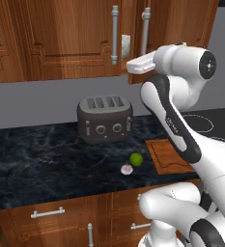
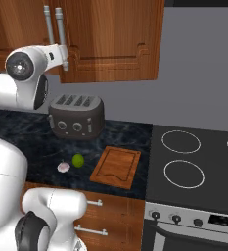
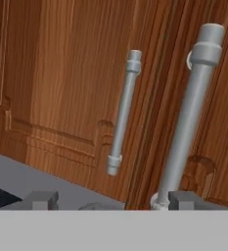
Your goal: Open the cabinet. Place the bowl and condiment on the counter. Then place the lime and garlic on the cutting board.
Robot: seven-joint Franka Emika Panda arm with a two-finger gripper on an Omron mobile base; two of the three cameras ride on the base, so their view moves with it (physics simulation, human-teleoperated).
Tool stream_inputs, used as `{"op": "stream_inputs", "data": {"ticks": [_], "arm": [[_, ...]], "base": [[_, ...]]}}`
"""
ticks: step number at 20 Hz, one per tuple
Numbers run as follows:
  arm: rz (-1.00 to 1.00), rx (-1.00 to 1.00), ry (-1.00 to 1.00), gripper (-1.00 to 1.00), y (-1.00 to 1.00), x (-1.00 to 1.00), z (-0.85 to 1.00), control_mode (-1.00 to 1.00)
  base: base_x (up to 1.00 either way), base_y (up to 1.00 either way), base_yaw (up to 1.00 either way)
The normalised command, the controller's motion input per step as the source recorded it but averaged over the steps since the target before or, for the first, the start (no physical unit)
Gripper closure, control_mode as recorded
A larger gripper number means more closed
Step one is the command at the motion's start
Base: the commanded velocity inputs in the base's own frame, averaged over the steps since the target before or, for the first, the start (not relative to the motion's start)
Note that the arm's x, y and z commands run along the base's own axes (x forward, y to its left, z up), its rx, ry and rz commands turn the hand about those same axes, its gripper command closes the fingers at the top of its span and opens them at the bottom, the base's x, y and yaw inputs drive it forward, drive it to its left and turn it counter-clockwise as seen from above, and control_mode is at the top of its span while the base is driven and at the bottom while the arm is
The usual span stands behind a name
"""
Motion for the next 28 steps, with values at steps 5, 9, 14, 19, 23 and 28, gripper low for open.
{"op": "stream_inputs", "data": {"ticks": [5,9,14,19,23,28], "arm": [[0.0,-0.16,0.0,-1.0,0.36,-0.04,0.07,-1.0],[0.0,-0.14,0.01,-1.0,0.42,0.01,0.0,-1.0],[0.0,-0.15,0.01,-1.0,0.41,0.11,0.0,-1.0],[0.0,-0.16,0.03,-1.0,0.1,0.27,0.0,-1.0],[0.0,-0.15,0.06,-1.0,0.0,0.38,0.0,-1.0],[0.0,-0.19,0.01,-1.0,0.03,0.29,-0.03,-1.0]], "base": [[0.0,0.0,0.0],[0.0,0.0,0.0],[0.0,0.0,0.0],[0.0,0.0,0.0],[0.0,0.0,0.0],[0.0,0.0,0.0]]}}
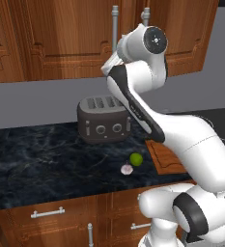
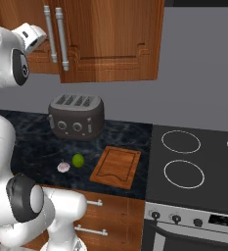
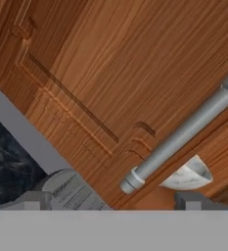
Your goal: Open the cabinet. Place the bowl and condiment on the counter. Then place the lime and garlic on the cutting board.
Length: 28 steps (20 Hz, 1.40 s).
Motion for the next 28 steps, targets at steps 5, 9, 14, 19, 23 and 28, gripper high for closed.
{"op": "stream_inputs", "data": {"ticks": [5,9,14,19,23,28], "arm": [[-0.01,-0.22,-0.02,-1.0,0.02,0.11,-0.09,-1.0],[-0.04,-0.14,-0.01,-1.0,0.0,0.01,-0.08,-1.0],[-0.05,-0.08,0.0,-1.0,0.0,0.03,-0.14,-1.0],[-0.14,-0.05,0.0,-1.0,0.0,0.04,-0.22,-1.0],[-0.23,-0.07,0.0,-1.0,0.0,0.11,-0.2,-1.0],[-0.17,-0.06,0.0,-1.0,0.0,0.21,-0.1,-1.0]], "base": [[0.0,0.0,0.0],[0.0,0.0,0.0],[0.0,0.0,0.0],[0.0,0.0,0.0],[0.0,0.0,0.0],[0.0,0.0,0.0]]}}
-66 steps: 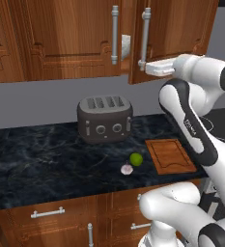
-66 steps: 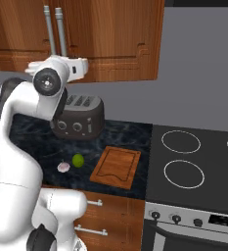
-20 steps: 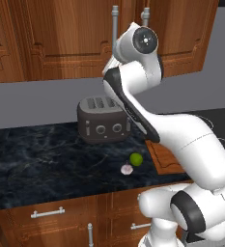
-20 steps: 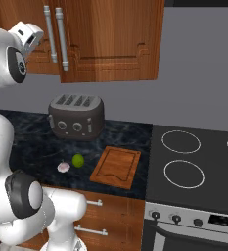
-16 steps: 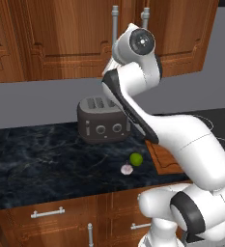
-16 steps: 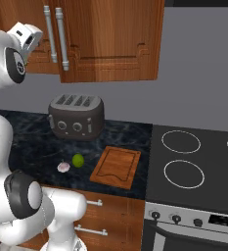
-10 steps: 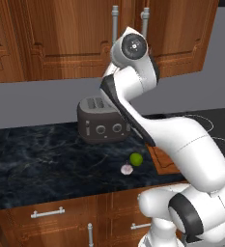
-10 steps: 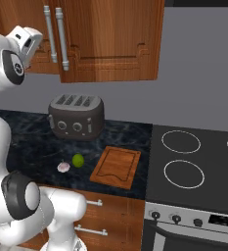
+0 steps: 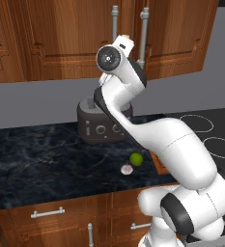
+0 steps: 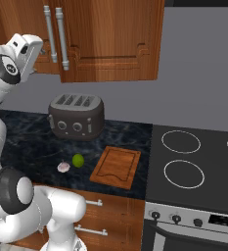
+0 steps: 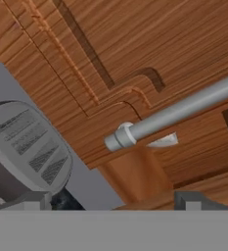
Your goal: Open the cabinet. Place the bowl and condiment on the counter. Then place the lime and garlic on the cutting board.
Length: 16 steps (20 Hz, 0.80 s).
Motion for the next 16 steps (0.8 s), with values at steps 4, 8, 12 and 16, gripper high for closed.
{"op": "stream_inputs", "data": {"ticks": [4,8,12,16], "arm": [[-0.09,-0.02,0.02,-1.0,0.0,0.13,0.0,-1.0],[-0.04,-0.02,0.0,-1.0,0.0,0.2,0.0,-1.0],[-0.01,0.0,0.01,-1.0,0.0,0.03,0.0,-1.0],[0.0,0.0,0.0,-1.0,-0.03,0.09,-0.01,-1.0]], "base": [[0.0,0.0,0.0],[0.0,0.0,0.0],[0.0,0.0,0.0],[0.0,0.0,0.0]]}}
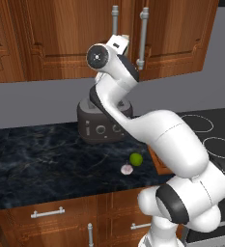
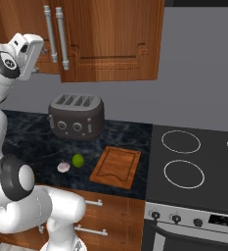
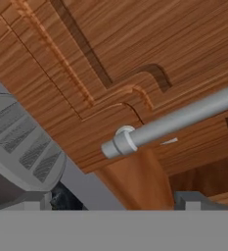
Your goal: Open the cabinet. Place the bowl and condiment on the counter. Then place the lime and garlic on the cutting board.
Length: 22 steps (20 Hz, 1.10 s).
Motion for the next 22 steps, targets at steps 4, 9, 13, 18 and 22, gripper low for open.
{"op": "stream_inputs", "data": {"ticks": [4,9,13,18,22], "arm": [[0.0,0.0,0.0,-1.0,-0.08,0.04,0.0,-1.0],[0.0,0.0,0.0,-1.0,-0.07,0.11,-0.03,-1.0],[0.0,0.0,0.0,-1.0,-0.02,0.24,-0.06,-1.0],[0.0,0.0,0.0,-1.0,-0.01,0.24,-0.09,-1.0],[0.0,0.0,0.0,-1.0,0.0,0.17,-0.05,-1.0]], "base": [[0.0,0.0,0.0],[0.0,0.0,0.0],[0.0,0.0,0.0],[0.0,0.0,0.0],[0.0,0.0,0.0]]}}
